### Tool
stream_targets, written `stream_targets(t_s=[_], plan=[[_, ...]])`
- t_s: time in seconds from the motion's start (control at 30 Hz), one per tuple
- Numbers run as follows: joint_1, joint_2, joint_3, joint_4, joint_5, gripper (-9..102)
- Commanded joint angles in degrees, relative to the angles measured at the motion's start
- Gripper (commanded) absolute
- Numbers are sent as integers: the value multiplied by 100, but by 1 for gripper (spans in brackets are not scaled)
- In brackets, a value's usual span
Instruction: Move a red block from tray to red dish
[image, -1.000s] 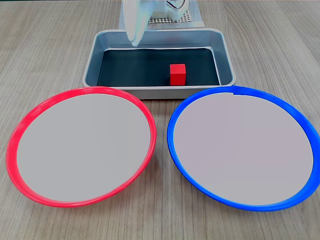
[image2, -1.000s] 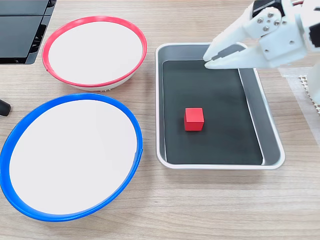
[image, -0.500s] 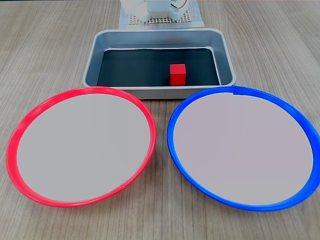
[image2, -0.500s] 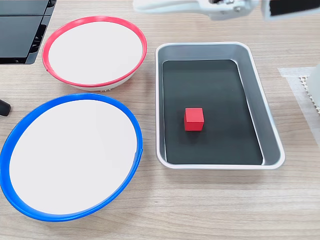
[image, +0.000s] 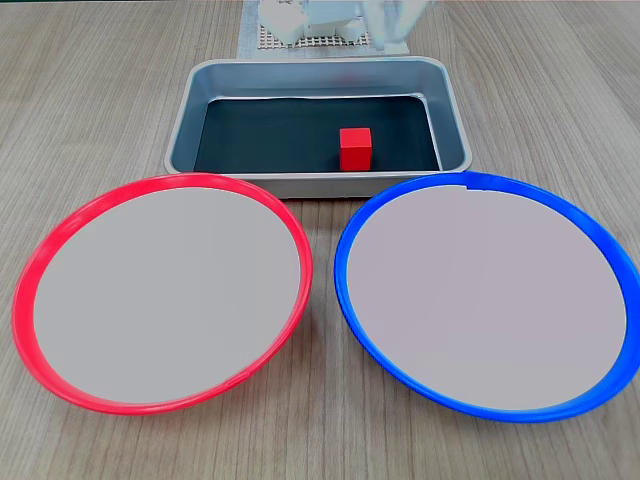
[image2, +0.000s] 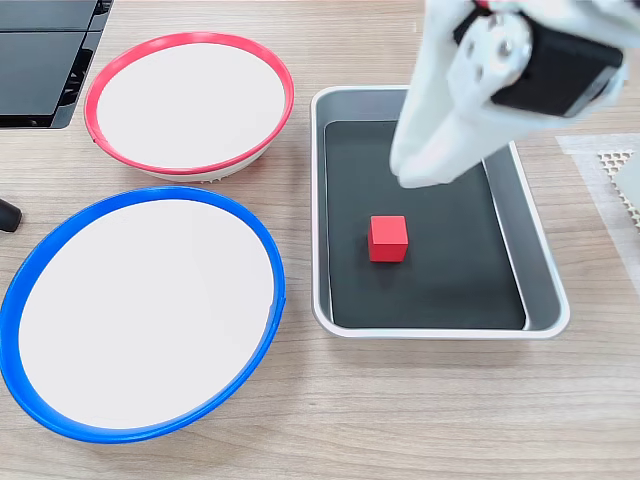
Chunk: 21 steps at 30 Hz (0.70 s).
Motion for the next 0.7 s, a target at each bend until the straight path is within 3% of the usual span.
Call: stream_targets(t_s=[0.0, 0.27, 0.67], plan=[[79, -9, 466, 202, -606, 1], [686, -879, 817, -817, -773, 12], [1020, -1731, 571, -1696, -422, 15]])
